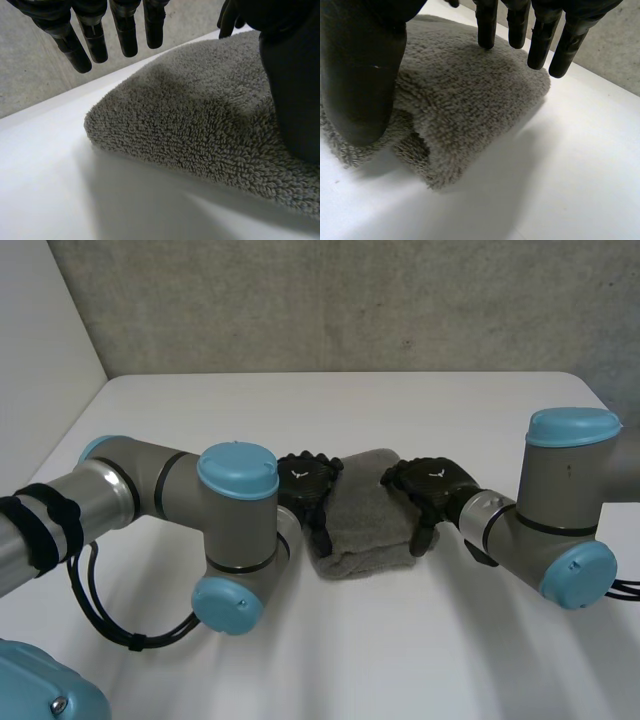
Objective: Fold the towel.
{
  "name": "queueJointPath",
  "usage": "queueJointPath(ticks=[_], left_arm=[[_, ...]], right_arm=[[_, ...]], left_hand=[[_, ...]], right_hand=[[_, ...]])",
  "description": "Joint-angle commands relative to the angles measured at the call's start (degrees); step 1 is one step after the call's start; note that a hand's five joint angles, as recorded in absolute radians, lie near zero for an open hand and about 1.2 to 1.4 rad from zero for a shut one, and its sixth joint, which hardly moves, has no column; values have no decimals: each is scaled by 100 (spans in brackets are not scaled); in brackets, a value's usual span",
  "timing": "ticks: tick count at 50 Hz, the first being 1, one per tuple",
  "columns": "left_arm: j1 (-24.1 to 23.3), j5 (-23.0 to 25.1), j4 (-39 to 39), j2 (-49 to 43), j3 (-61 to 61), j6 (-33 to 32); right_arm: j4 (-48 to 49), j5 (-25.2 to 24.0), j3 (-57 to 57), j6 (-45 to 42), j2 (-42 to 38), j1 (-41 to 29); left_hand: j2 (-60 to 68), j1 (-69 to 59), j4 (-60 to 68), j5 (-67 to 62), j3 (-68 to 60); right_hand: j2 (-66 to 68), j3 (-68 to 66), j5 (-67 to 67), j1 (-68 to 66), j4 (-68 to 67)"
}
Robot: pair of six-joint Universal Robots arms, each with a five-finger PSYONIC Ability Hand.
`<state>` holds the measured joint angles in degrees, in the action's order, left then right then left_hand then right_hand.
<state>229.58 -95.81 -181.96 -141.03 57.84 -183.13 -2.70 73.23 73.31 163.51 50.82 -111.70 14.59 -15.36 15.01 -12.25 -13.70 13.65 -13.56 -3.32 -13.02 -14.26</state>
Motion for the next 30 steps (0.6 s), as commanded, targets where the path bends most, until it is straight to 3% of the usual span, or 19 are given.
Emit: queueJointPath(ticks=[1,6,8,12,19,30], left_arm=[[-1,-17,91,120,70,5],[-62,-87,284,577,79,14],[-71,-140,354,1101,105,23],[-18,-140,398,1728,166,31],[455,-315,556,3246,438,14],[852,-447,1277,3819,956,31]], right_arm=[[-29,16,8,14,60,34],[-55,51,52,23,482,34],[-29,95,148,40,1120,43],[-20,236,202,190,1660,69],[-46,912,210,918,2651,271],[-178,1194,245,981,2925,298]], left_hand=[[-404,481,-445,1170,315],[-404,481,-445,1170,315],[-421,498,-462,1187,331],[-421,498,-462,1187,331],[-438,515,-479,1204,348],[-438,515,-479,1204,348]], right_hand=[[-365,356,332,302,426],[-365,356,332,302,426],[-365,356,332,302,426],[-365,356,332,302,426],[-365,356,332,302,426],[-365,356,332,302,426]])
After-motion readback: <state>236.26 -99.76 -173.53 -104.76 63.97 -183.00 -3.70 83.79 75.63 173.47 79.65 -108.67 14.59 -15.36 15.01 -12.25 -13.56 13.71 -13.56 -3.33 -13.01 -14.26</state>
